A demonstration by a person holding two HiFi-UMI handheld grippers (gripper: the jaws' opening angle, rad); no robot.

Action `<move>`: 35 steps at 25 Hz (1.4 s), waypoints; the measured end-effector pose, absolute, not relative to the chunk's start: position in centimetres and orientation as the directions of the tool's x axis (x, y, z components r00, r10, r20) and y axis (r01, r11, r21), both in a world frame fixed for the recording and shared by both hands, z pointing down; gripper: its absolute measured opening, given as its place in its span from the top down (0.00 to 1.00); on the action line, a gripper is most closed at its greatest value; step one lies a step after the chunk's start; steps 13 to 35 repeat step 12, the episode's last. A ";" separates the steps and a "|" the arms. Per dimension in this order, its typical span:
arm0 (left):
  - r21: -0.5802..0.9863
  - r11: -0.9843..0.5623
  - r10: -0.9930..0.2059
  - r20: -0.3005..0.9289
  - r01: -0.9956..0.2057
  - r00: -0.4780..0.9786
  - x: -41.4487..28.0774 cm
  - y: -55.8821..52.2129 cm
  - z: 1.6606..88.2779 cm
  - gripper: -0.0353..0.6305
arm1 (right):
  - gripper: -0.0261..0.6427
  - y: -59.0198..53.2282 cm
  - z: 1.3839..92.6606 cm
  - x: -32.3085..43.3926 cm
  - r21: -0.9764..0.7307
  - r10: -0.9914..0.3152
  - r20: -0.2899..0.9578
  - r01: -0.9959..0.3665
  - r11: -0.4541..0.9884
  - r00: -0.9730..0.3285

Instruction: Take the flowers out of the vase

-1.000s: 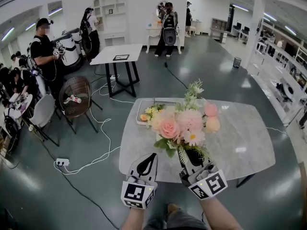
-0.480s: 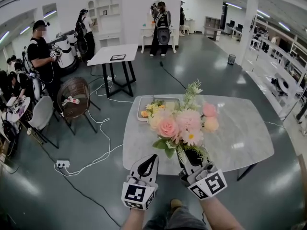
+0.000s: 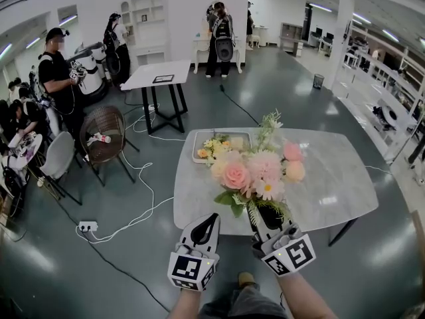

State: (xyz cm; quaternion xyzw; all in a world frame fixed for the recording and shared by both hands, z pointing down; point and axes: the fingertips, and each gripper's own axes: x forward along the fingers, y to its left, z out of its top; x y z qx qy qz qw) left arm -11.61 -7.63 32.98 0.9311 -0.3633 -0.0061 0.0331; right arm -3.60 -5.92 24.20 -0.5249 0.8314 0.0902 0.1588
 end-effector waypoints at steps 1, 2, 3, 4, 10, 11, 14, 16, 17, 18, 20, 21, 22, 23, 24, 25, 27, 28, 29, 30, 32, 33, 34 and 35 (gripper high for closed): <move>0.067 -0.735 -0.676 0.010 -0.675 0.737 -11.8 -7.6 32.6 0.93 | 0.87 -5.9 23.9 -3.7 -0.017 -0.845 -0.359 -0.902 0.430 -0.396; 0.066 -0.736 -0.675 0.007 -0.674 0.738 -12.0 -7.6 32.3 0.93 | 0.87 -5.8 23.6 -3.9 -0.017 -0.846 -0.360 -0.904 0.428 -0.394; 0.066 -0.737 -0.674 0.006 -0.673 0.739 -12.1 -7.5 32.1 0.93 | 0.87 -5.7 23.4 -4.0 -0.017 -0.846 -0.361 -0.904 0.426 -0.392; 0.066 -0.738 -0.673 0.004 -0.671 0.740 -12.3 -7.5 32.1 0.93 | 0.87 -5.6 23.4 -4.1 -0.016 -0.846 -0.363 -0.905 0.424 -0.390; 0.062 -0.740 -0.671 0.001 -0.670 0.742 -12.9 -6.0 32.9 0.93 | 0.87 -4.1 23.9 -4.6 -0.013 -0.847 -0.373 -0.910 0.414 -0.380; 0.061 -0.740 -0.672 0.000 -0.670 0.741 -13.1 -5.9 32.8 0.93 | 0.87 -3.9 23.9 -4.7 -0.014 -0.847 -0.373 -0.911 0.412 -0.378; 0.061 -0.739 -0.672 0.000 -0.671 0.740 -13.4 -5.7 32.8 0.93 | 0.87 -3.7 23.8 -4.9 -0.014 -0.848 -0.374 -0.912 0.410 -0.376; 0.061 -0.739 -0.672 0.000 -0.671 0.740 -13.4 -5.7 32.8 0.93 | 0.87 -3.7 23.8 -4.9 -0.014 -0.848 -0.374 -0.912 0.410 -0.376; 0.061 -0.739 -0.672 0.000 -0.671 0.740 -13.4 -5.7 32.8 0.93 | 0.87 -3.7 23.8 -4.9 -0.014 -0.848 -0.374 -0.912 0.410 -0.376; 0.061 -0.739 -0.672 0.000 -0.671 0.740 -13.4 -5.7 32.8 0.93 | 0.87 -3.7 23.8 -4.9 -0.014 -0.848 -0.374 -0.912 0.410 -0.376; 0.061 -0.739 -0.672 0.000 -0.671 0.740 -13.4 -5.7 32.8 0.93 | 0.87 -3.7 23.8 -4.9 -0.014 -0.848 -0.374 -0.912 0.410 -0.376; 0.061 -0.739 -0.672 0.000 -0.671 0.740 -13.4 -5.7 32.8 0.93 | 0.87 -3.7 23.8 -4.9 -0.014 -0.848 -0.374 -0.912 0.410 -0.376; 0.061 -0.739 -0.672 0.000 -0.671 0.740 -13.4 -5.7 32.8 0.93 | 0.87 -3.7 23.8 -4.9 -0.014 -0.848 -0.374 -0.912 0.410 -0.376; 0.061 -0.739 -0.672 0.000 -0.671 0.740 -13.4 -5.7 32.8 0.93 | 0.87 -3.7 23.8 -4.9 -0.014 -0.848 -0.374 -0.912 0.410 -0.376; 0.061 -0.739 -0.672 0.000 -0.671 0.740 -13.4 -5.7 32.8 0.93 | 0.87 -3.7 23.8 -4.9 -0.014 -0.848 -0.374 -0.912 0.410 -0.376; 0.061 -0.739 -0.672 0.000 -0.671 0.740 -13.4 -5.7 32.8 0.93 | 0.87 -3.7 23.8 -4.9 -0.014 -0.848 -0.374 -0.912 0.410 -0.376; 0.061 -0.739 -0.672 0.000 -0.671 0.740 -13.4 -5.7 32.8 0.93 | 0.87 -3.7 23.8 -4.9 -0.014 -0.848 -0.374 -0.912 0.410 -0.376; 0.061 -0.739 -0.672 0.000 -0.671 0.740 -13.4 -5.7 32.8 0.93 | 0.87 -3.7 23.8 -4.9 -0.014 -0.848 -0.374 -0.912 0.410 -0.376; 0.061 -0.739 -0.672 0.000 -0.671 0.740 -13.4 -5.7 32.8 0.93 | 0.87 -3.7 23.8 -4.9 -0.014 -0.848 -0.374 -0.912 0.410 -0.376; 0.061 -0.739 -0.672 0.000 -0.671 0.740 -13.4 -5.7 32.8 0.93 | 0.87 -3.7 23.8 -4.9 -0.014 -0.848 -0.374 -0.912 0.410 -0.376; 0.061 -0.739 -0.672 0.000 -0.671 0.740 -13.4 -5.7 32.8 0.93 | 0.87 -3.7 23.8 -4.9 -0.014 -0.848 -0.374 -0.912 0.410 -0.376; 0.061 -0.739 -0.672 0.000 -0.671 0.740 -13.4 -5.7 32.8 0.93 | 0.87 -3.7 23.8 -4.9 -0.014 -0.848 -0.374 -0.912 0.410 -0.376; 0.061 -0.739 -0.672 0.000 -0.671 0.740 -13.4 -5.7 32.8 0.93 | 0.87 -3.7 23.8 -4.9 -0.014 -0.848 -0.374 -0.912 0.410 -0.376; 0.061 -0.739 -0.672 0.000 -0.671 0.740 -13.4 -5.7 32.8 0.93 | 0.87 -3.7 23.8 -4.9 -0.014 -0.848 -0.374 -0.912 0.410 -0.376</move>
